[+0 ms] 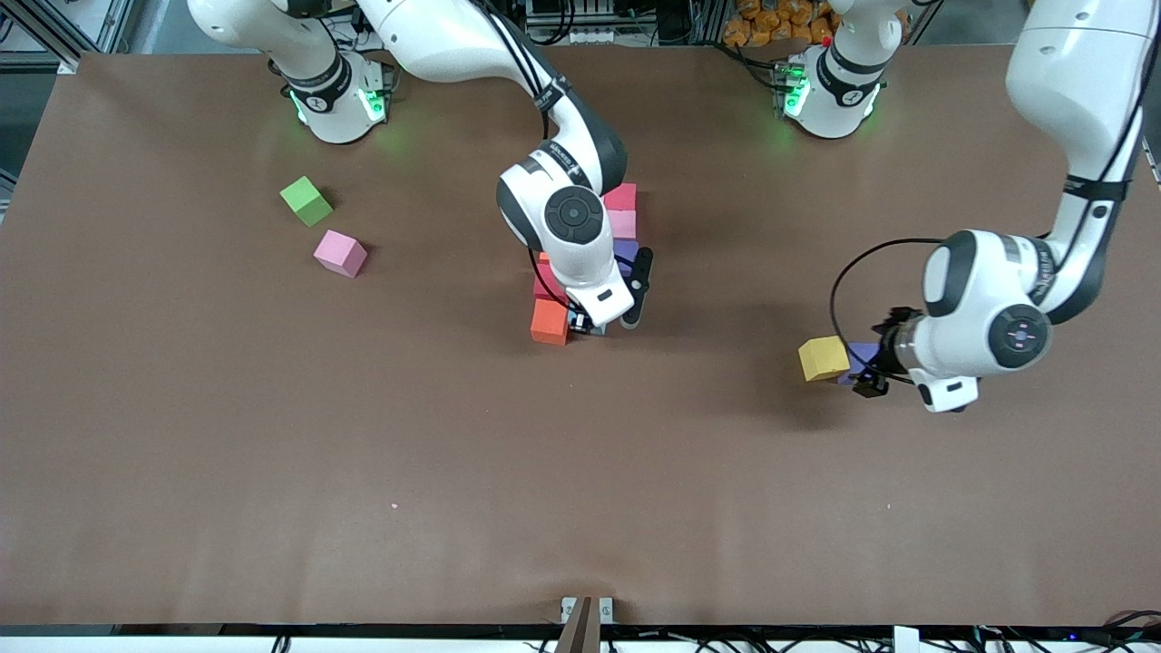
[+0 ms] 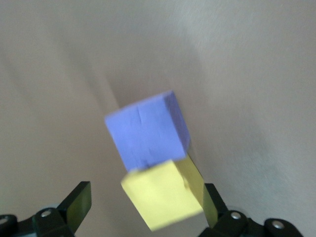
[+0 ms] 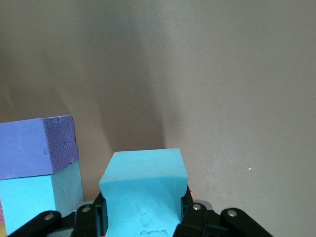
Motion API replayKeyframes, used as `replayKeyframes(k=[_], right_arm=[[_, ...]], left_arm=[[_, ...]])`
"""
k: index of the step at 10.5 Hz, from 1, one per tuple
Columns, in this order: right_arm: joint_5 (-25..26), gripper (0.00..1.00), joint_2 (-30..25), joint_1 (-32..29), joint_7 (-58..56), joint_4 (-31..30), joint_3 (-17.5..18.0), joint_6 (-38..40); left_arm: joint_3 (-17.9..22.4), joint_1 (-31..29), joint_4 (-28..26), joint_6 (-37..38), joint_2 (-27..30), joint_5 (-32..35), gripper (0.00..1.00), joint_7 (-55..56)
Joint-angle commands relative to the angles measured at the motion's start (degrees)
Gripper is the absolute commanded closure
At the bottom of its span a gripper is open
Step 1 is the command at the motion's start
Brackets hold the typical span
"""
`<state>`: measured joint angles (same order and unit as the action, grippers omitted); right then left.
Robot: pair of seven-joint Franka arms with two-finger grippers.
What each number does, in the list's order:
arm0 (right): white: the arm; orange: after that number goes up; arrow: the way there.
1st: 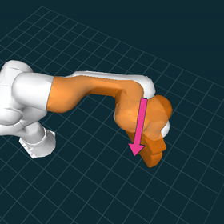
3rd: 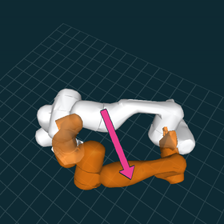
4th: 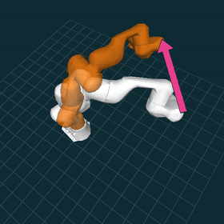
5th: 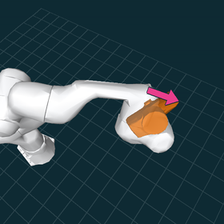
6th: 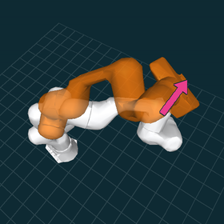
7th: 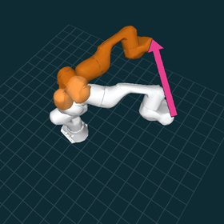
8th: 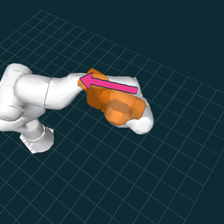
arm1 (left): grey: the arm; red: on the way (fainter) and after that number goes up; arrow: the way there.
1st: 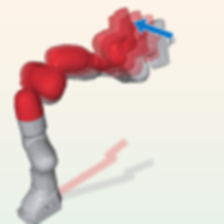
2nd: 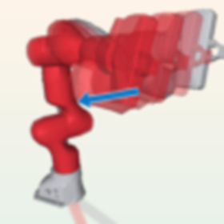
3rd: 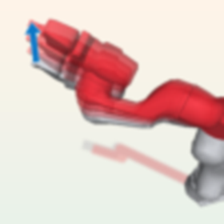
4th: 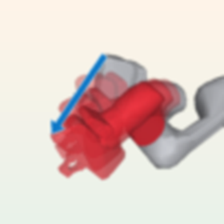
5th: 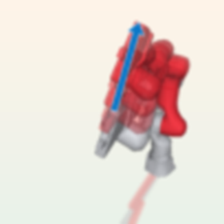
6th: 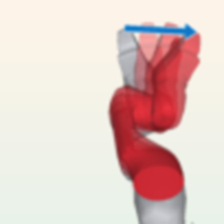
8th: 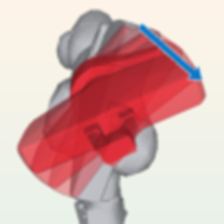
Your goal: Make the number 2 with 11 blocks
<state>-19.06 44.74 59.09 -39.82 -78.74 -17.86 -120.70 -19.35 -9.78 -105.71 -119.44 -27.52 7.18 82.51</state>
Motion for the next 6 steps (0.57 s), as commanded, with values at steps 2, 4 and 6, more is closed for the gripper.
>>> replayKeyframes(k=[2, 4, 6], right_arm=[[-0.1, 0.74, 2.63, -1.35, -0.34, 2.27, 1.07, 0.55], [0.17, 0.74, 2.81, -1.44, -2.18, 2.18, 1.07, 0.55], [0.17, 0.74, 3.07, -1.61, -4.47, 1.83, 0.99, 0.55]], left_arm=[[0.37, 1.52, -3.53, -0.88, 1.69, -0.15, 0.0, 10.99], [0.45, 1.52, -3.37, -1.06, 0.9, -0.15, 0.0, 14.16], [0.45, 1.52, -3.63, -1.15, 0.2, -0.15, 0.0, 14.79]])
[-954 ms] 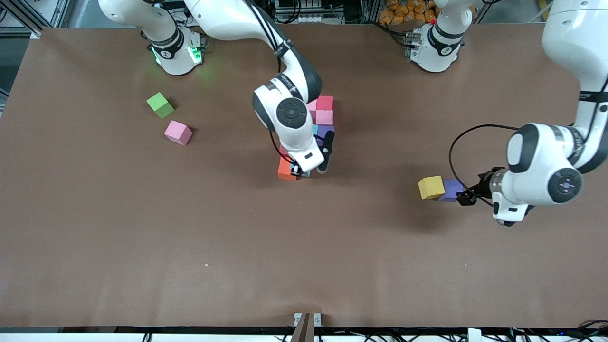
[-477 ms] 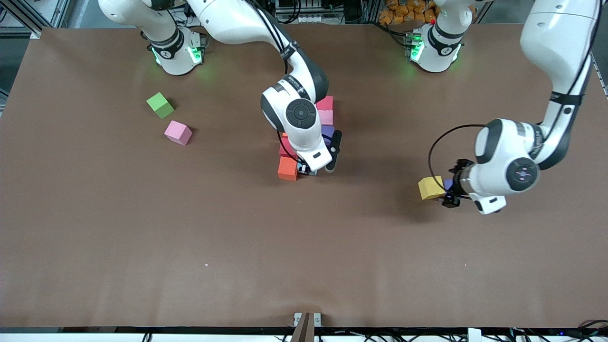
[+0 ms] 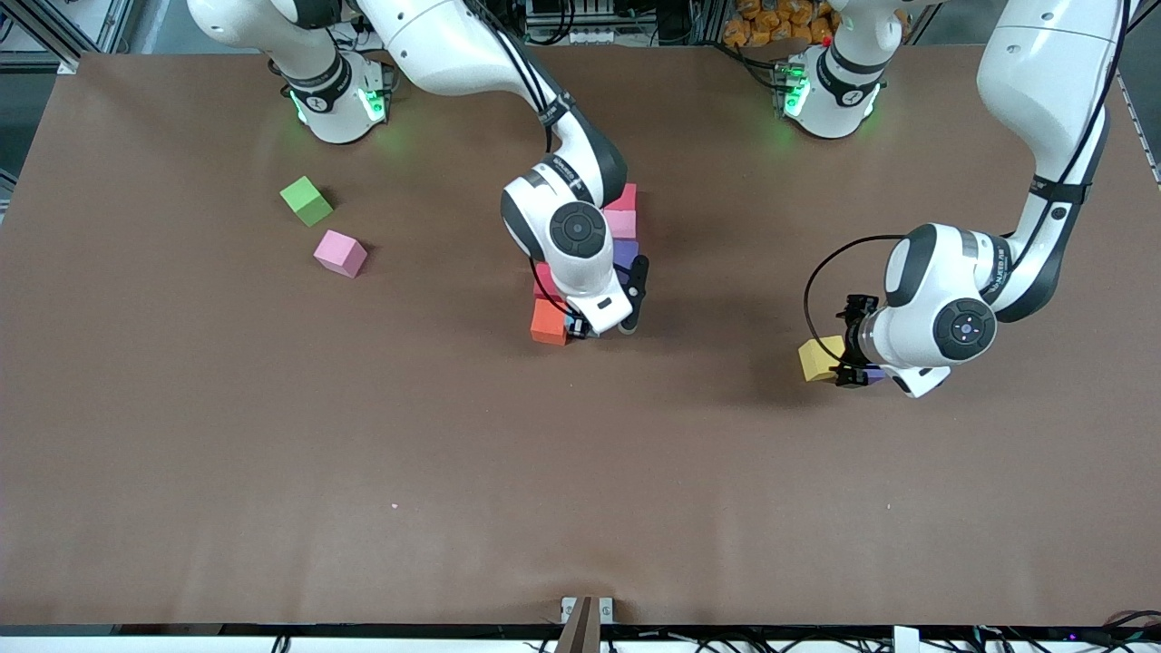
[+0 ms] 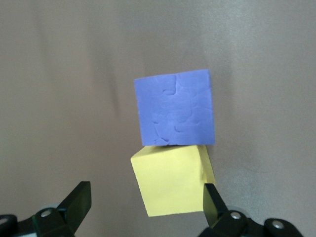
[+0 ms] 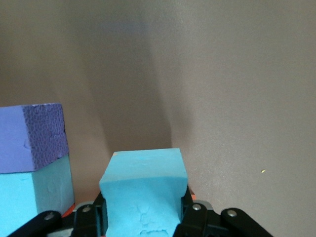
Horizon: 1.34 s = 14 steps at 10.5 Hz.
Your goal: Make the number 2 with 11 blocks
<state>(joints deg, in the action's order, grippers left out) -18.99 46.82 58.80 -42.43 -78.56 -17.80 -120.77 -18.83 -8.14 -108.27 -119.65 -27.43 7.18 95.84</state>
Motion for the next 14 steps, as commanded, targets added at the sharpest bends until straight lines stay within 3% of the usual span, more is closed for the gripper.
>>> replayKeyframes(k=[1, 3, 10, 11, 12, 13, 14], right_arm=[[0.1, 0.74, 1.17, -1.32, -2.12, 1.66, 0.93, 0.62], [0.27, 0.74, 1.34, -1.32, -2.3, 1.66, 0.84, 0.62], [1.06, 0.74, 2.66, -2.02, -3.1, 1.66, 0.84, -1.05], [0.98, 0.65, 2.75, -1.93, -2.83, 1.66, 0.93, -1.74], [0.89, 0.11, 2.75, -1.76, -2.22, 1.66, 0.84, -2.1], [0.8, 0.0, 2.66, -1.84, -2.22, 1.66, 0.93, -2.01], [0.71, 0.0, 2.49, -1.76, -1.95, 1.66, 0.93, -1.93]], left_arm=[[-0.07, -0.03, -1.06, -0.94, -0.6, -0.15, 0.0, 2.5], [1.24, 1.1, -1.15, -1.47, -1.83, 2.47, 0.0, 2.86], [1.25, 1.02, 1.13, -0.94, -0.87, 2.14, 0.0, 3.74], [1.25, 1.02, 1.31, -0.94, -0.87, 2.14, 0.0, 3.65], [1.25, 1.02, 1.31, -0.94, -0.96, 2.14, 0.0, 3.65], [1.25, 1.02, 1.31, -0.94, -0.96, 2.14, 0.0, 3.57], [1.25, 1.02, 1.31, -0.94, -1.3, 2.14, 0.0, 3.65]])
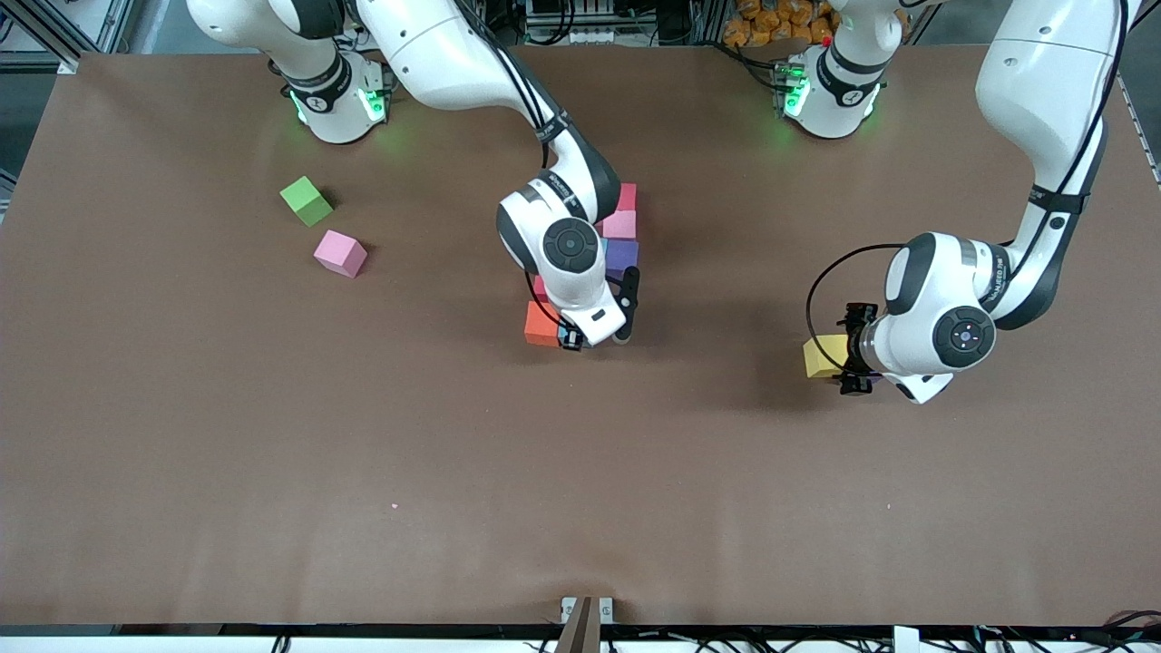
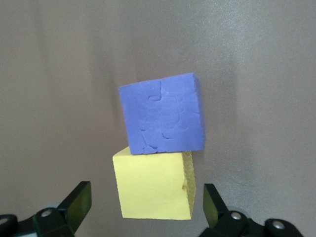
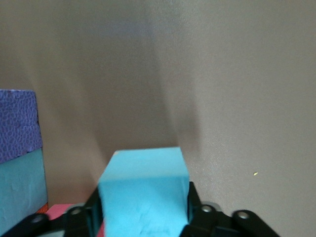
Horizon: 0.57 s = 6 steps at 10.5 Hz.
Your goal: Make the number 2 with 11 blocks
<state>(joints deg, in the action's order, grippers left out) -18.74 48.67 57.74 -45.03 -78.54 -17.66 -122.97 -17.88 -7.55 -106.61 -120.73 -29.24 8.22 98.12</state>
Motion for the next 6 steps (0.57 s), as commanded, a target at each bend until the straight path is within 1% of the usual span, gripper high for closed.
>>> replayKeyframes(k=[1, 3, 6], right_arm=[[0.54, 0.0, 0.2, -0.61, 0.65, 1.64, 0.7, 0.62], [0.28, 0.0, -0.94, -0.61, 0.56, 1.73, 0.7, 0.98], [-0.07, 0.0, -5.41, -0.87, 0.91, 1.9, 0.34, 6.41]], left_arm=[[0.3, 0.51, -0.36, 0.05, -0.2, 1.01, 0.0, 1.54], [0.3, 0.87, -0.44, 0.14, -0.91, 0.92, 0.0, 1.72], [0.3, 1.48, -0.27, -0.03, -2.92, 1.45, 0.0, 1.63]])
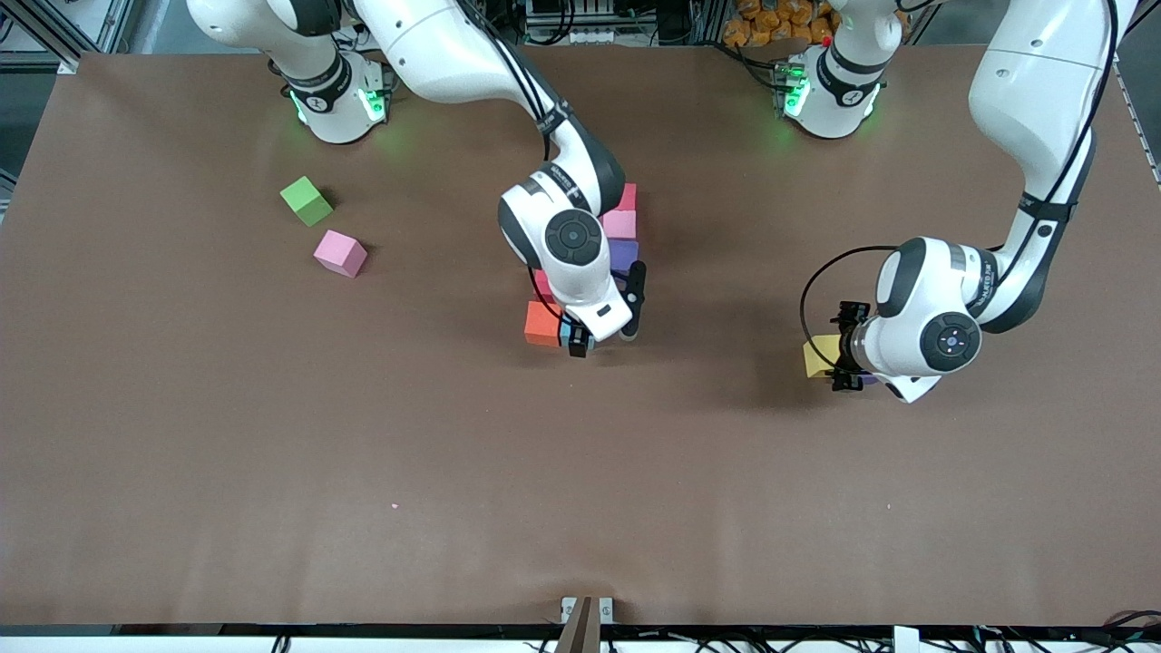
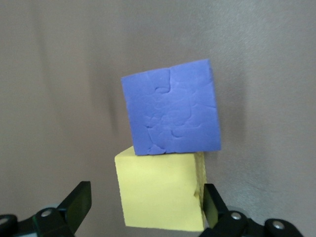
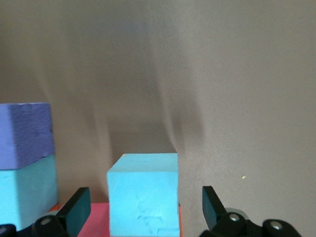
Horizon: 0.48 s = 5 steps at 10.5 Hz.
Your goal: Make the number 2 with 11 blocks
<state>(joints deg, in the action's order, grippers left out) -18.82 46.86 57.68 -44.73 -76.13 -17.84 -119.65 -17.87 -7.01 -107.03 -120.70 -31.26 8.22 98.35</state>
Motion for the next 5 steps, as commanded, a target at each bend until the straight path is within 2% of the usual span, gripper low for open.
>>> replayKeyframes(k=[1, 2, 3, 4, 5], right_arm=[[0.01, 0.0, -5.27, -0.99, 0.69, -0.51, -0.17, 5.19], [0.01, 0.0, -7.2, -0.91, 0.61, -0.77, -2.35, 8.69], [0.01, 0.0, -9.13, -0.91, 2.52, -1.73, -4.99, 12.73], [0.18, 0.0, -11.33, -0.64, 7.33, -4.0, -7.71, 14.77], [0.8, 0.0, -13.96, -0.64, 9.55, -7.94, -9.48, 14.79]], left_arm=[[0.29, 1.03, 0.41, -0.06, -1.25, 1.62, 0.0, 1.41], [0.29, 1.12, 0.42, -0.32, -2.04, 1.89, 0.0, 1.32], [0.29, 1.29, 0.42, -0.41, -2.57, 4.5, 0.18, 1.32], [0.11, 1.47, 0.42, -0.41, -2.66, 6.79, 0.54, 1.14], [0.11, 1.73, 0.42, -0.41, -2.66, 6.99, 0.76, 0.27]])
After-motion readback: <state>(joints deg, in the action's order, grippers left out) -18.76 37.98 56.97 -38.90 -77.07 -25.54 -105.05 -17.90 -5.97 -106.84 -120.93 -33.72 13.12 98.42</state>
